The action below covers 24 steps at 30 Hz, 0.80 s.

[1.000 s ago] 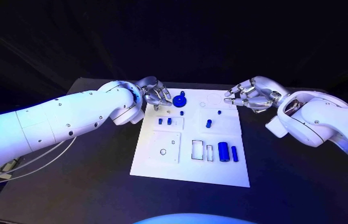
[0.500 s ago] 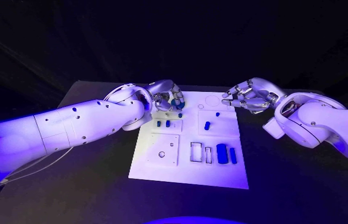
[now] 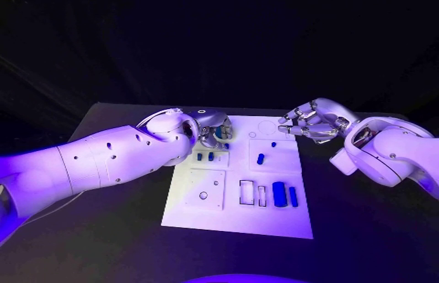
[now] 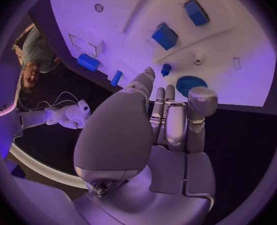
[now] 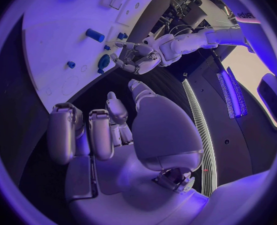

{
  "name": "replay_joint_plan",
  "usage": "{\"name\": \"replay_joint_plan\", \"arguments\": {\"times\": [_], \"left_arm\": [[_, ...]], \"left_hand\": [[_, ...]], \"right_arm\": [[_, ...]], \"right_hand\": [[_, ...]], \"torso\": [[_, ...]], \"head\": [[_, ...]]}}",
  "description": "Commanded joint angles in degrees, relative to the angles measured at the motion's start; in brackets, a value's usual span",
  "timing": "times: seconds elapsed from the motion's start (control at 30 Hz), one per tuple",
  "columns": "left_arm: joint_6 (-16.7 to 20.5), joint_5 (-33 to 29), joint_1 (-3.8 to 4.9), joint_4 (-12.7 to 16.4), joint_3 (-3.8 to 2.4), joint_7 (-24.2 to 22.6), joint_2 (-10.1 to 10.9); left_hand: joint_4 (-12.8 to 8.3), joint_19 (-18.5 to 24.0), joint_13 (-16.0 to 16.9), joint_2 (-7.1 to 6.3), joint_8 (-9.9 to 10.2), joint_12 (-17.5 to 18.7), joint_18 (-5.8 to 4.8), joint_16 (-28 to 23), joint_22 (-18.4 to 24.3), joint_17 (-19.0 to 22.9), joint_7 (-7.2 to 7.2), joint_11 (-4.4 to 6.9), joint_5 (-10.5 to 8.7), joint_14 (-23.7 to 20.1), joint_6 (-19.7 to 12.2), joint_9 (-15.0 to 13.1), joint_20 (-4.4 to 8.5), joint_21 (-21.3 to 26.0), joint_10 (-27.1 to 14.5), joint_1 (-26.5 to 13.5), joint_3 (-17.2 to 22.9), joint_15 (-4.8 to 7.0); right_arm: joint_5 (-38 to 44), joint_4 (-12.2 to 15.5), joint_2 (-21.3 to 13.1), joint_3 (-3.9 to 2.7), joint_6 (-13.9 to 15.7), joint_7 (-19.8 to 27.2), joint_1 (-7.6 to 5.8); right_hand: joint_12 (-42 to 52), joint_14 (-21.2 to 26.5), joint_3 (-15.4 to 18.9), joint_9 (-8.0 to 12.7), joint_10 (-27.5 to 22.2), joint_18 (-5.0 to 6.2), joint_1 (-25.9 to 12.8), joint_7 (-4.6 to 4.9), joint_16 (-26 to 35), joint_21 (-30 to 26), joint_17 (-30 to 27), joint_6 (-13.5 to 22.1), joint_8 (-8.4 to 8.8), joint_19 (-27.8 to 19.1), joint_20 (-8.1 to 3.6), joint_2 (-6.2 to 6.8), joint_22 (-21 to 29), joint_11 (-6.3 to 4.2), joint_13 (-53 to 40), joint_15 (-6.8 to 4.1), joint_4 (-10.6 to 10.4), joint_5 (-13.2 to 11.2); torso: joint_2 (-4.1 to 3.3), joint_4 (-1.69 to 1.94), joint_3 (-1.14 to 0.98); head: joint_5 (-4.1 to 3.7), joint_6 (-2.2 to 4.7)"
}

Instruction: Assemble the parts on the task board

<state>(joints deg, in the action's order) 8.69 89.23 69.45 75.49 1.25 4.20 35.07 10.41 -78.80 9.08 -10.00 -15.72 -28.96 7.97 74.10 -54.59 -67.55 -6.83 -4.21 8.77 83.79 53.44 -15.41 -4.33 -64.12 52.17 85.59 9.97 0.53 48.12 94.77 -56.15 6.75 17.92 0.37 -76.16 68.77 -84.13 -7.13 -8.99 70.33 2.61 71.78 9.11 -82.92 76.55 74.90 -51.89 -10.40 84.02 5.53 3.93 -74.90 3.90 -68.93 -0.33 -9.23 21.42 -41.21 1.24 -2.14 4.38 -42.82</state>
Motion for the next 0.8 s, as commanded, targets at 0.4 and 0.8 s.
{"name": "replay_joint_plan", "arguments": {"times": [0.4, 0.8], "left_arm": [[-2.4, 3.4, -0.36, -2.1, -0.07, 0.7, -1.9], [-2.3, 3.4, -0.44, -3.7, -0.09, 0.8, -3.2]], "left_hand": [[-0.9, -1.1, -1.5, 2.17, 1.9, 1.2, -1.7, 0.9, -3.5, 0.5, -0.17, 0.35, 0.24, 1.7, 2.3, 1.9, 0.14, -3.2, 3.1, 1.8, 3.0, 0.31], [-1.3, -1.3, -3.1, 2.59, 3.1, 3.2, -1.9, 1.3, -5.0, 1.1, -0.07, 0.61, 0.24, 1.6, 4.5, 3.2, 0.34, -4.6, 5.6, 2.0, 7.0, 0.53]], "right_arm": [[0.0, 0.1, 0.2, -0.02, 0.1, 0.6, 0.04], [0.0, 0.1, 0.3, -0.02, 0.0, 0.6, 0.04]], "right_hand": [[-0.1, -3.6, -0.3, 0.0, -0.4, 0.84, 0.1, -0.27, 0.1, -0.3, 6.4, 0.2, -0.31, 0.0, -0.34, -0.34, -2.9, 0.01, 0.0, -0.31, 0.0, 0.2], [-0.1, -3.6, -0.4, 0.1, -0.3, 0.82, 0.1, -0.27, 0.1, -0.3, 6.5, 0.2, -0.32, 0.1, -0.34, -0.38, -2.9, 0.02, -0.1, -0.31, 0.0, 0.3]], "torso": [[0.01, 0.0, -0.01], [0.06, -0.02, 0.0]], "head": [[-0.08, -0.06], [-0.09, -0.09]]}}
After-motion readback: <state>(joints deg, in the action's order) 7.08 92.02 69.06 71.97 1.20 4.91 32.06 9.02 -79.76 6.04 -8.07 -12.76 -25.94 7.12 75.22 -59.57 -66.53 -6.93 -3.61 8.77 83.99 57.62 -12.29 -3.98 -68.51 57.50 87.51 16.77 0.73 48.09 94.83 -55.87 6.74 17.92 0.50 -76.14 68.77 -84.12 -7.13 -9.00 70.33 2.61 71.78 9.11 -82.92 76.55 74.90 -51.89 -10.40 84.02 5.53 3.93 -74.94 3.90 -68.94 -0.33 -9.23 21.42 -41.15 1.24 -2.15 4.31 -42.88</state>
